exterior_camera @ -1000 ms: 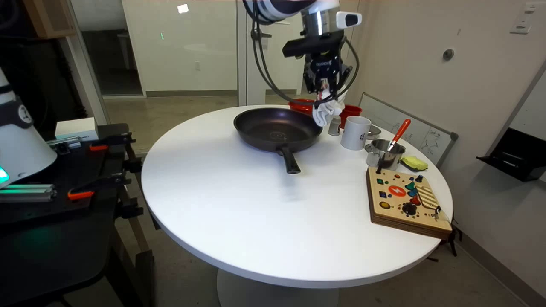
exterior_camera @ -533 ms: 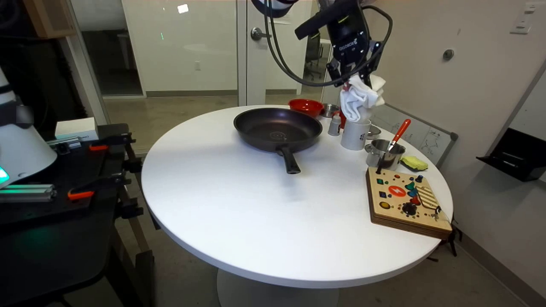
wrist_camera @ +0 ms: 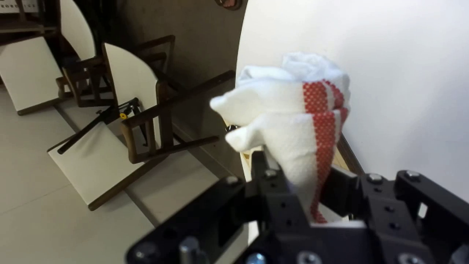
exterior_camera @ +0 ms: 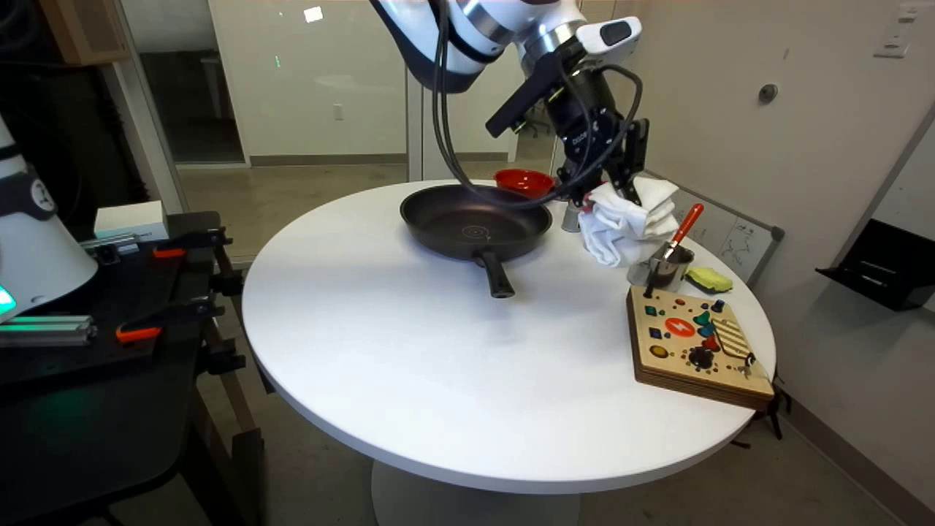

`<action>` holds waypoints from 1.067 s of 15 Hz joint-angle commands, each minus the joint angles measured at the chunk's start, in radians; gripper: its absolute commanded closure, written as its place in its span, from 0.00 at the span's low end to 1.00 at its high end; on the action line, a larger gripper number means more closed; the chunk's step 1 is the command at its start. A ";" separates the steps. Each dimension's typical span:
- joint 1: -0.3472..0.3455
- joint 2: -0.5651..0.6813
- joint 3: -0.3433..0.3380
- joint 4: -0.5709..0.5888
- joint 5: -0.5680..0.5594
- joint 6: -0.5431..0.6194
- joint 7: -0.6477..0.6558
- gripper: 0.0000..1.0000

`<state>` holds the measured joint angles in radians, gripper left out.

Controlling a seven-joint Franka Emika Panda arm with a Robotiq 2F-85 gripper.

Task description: Use the towel to wipe the pan

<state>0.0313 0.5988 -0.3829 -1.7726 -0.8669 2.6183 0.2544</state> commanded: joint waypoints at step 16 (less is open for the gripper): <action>0.281 0.185 -0.255 -0.089 -0.616 0.246 1.012 0.56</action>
<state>0.2844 0.7703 -0.6074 -1.8610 -1.4134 2.8504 1.1714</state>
